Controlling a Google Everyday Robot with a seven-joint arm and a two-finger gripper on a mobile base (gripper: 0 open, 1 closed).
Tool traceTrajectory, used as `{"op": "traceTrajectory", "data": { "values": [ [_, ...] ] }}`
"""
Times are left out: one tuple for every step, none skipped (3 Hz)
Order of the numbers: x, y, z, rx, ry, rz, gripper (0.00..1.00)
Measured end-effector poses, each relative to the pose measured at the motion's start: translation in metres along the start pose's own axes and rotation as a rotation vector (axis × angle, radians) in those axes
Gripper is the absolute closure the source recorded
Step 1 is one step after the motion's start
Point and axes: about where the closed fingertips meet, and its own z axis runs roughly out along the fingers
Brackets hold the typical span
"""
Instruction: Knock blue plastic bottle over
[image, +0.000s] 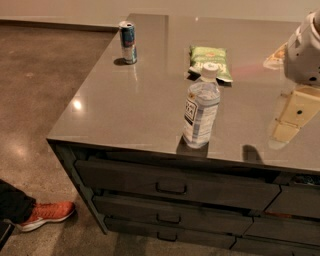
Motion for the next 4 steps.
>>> {"op": "traceTrajectory", "data": {
  "values": [
    [0.000, 0.000, 0.000, 0.000, 0.000, 0.000, 0.00],
    [-0.005, 0.001, 0.000, -0.010, -0.049, 0.006, 0.00],
    [-0.017, 0.004, 0.013, -0.033, -0.150, 0.032, 0.00],
    [-0.045, 0.000, 0.027, -0.044, -0.278, 0.074, 0.00]
  ]
}}
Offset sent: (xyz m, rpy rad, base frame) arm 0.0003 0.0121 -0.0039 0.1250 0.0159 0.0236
